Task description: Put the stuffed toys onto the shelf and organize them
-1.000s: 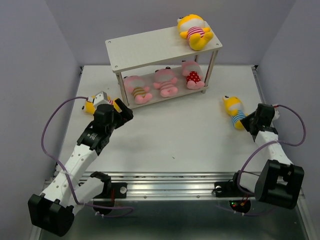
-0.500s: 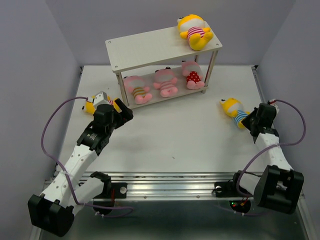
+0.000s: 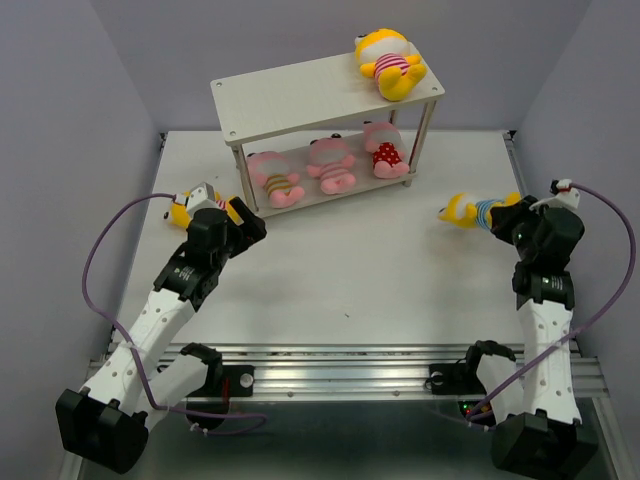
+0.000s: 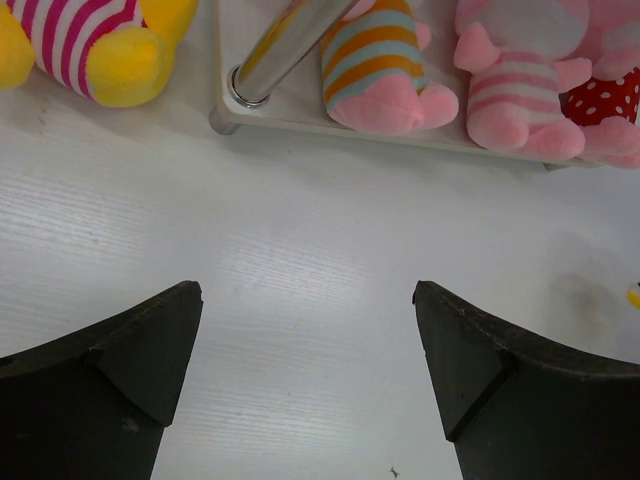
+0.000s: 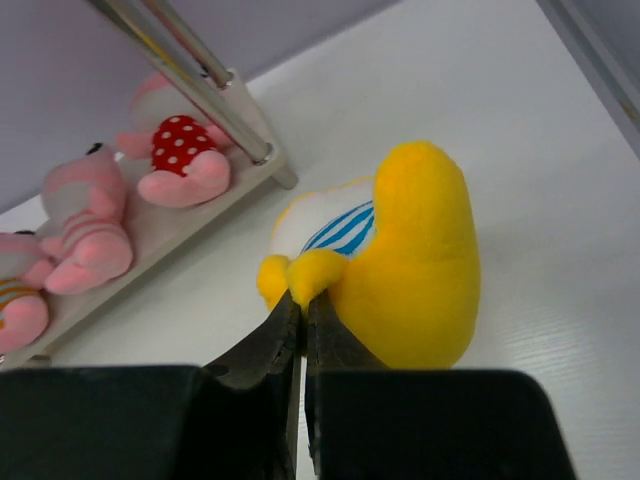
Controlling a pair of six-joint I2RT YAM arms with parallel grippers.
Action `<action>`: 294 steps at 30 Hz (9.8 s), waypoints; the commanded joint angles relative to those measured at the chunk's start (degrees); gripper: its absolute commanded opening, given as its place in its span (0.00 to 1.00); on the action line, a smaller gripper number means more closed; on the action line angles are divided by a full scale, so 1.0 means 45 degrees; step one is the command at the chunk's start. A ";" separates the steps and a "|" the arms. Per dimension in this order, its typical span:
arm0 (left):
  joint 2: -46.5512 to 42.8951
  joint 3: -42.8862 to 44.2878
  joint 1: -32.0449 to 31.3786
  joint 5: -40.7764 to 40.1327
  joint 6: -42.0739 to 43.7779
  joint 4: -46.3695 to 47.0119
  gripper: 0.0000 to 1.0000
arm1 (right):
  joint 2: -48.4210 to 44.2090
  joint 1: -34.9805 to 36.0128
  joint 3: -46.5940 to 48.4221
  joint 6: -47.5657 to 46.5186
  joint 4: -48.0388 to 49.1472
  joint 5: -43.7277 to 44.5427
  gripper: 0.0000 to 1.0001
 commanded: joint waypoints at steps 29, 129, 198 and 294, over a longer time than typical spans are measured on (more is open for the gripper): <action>0.0032 0.0741 0.0046 -0.0186 -0.0135 0.0015 0.99 | 0.2616 0.2563 0.7606 0.3222 0.4454 -0.6594 0.01; 0.9289 1.4452 0.0534 0.3486 0.0685 0.0600 0.99 | 0.5452 1.4486 0.7359 -0.1452 0.2924 1.2009 1.00; 1.7103 2.1483 0.2663 1.2257 0.0275 0.4371 0.87 | 0.1485 1.4486 0.2668 -0.0416 0.2456 1.3749 1.00; 0.2042 0.0704 0.5979 0.1276 -0.1951 -0.1278 0.99 | 0.0565 1.4486 0.0363 0.2532 -0.1294 1.3612 1.00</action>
